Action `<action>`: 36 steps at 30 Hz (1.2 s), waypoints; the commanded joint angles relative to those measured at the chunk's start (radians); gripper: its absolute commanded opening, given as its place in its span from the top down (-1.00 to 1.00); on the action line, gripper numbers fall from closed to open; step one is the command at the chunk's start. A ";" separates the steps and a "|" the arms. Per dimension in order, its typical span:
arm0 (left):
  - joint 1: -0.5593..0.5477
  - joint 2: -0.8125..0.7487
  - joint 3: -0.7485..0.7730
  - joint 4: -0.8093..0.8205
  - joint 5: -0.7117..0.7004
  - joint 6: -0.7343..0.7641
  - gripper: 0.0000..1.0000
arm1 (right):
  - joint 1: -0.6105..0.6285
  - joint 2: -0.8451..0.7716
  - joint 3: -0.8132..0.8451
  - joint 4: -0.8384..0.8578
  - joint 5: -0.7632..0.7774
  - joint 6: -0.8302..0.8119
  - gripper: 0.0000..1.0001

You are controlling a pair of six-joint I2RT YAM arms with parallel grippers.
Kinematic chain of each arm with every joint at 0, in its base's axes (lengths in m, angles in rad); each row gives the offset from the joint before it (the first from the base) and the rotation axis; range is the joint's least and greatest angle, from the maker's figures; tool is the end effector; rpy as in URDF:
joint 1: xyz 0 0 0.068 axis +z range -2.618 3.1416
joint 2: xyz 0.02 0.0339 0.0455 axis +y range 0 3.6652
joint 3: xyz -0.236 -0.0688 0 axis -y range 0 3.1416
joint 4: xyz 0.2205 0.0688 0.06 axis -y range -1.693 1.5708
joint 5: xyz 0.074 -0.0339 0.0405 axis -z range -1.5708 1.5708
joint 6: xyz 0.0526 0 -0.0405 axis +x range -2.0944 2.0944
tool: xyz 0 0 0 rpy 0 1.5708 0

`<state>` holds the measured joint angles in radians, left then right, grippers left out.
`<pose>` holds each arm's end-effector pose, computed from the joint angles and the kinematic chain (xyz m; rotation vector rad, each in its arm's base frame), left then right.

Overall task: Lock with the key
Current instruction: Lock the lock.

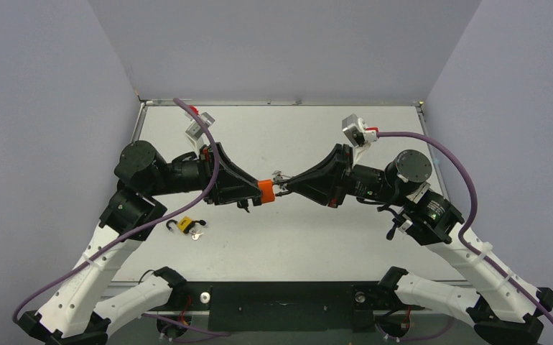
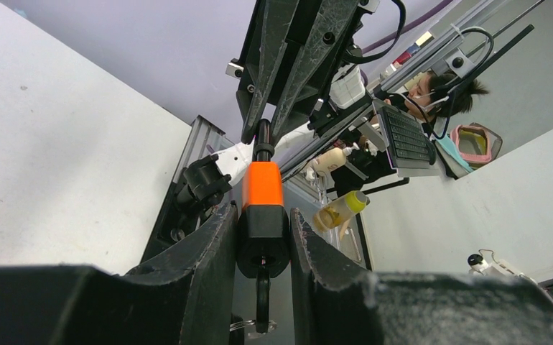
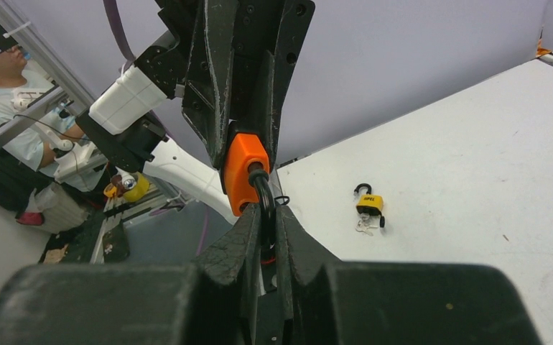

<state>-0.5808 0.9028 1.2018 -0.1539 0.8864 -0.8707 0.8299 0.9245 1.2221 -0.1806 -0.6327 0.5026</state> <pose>0.1223 -0.1290 0.4366 0.6179 1.6556 -1.7392 0.1031 0.1588 0.4375 -0.8288 1.4599 1.5003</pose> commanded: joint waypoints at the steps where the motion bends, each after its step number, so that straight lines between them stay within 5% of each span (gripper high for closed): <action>1: 0.003 -0.009 0.016 0.051 -0.018 0.024 1.00 | 0.048 -0.010 0.009 0.088 0.032 0.065 1.00; 36: 0.000 0.038 0.013 0.155 -0.167 -0.032 1.00 | 0.294 0.178 0.071 -0.049 0.241 -0.019 1.00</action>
<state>-0.5682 0.8715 1.1820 -0.1352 0.8185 -0.8749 1.0325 1.0039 1.2903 -0.2035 -0.3050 0.4934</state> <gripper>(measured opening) 0.245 0.059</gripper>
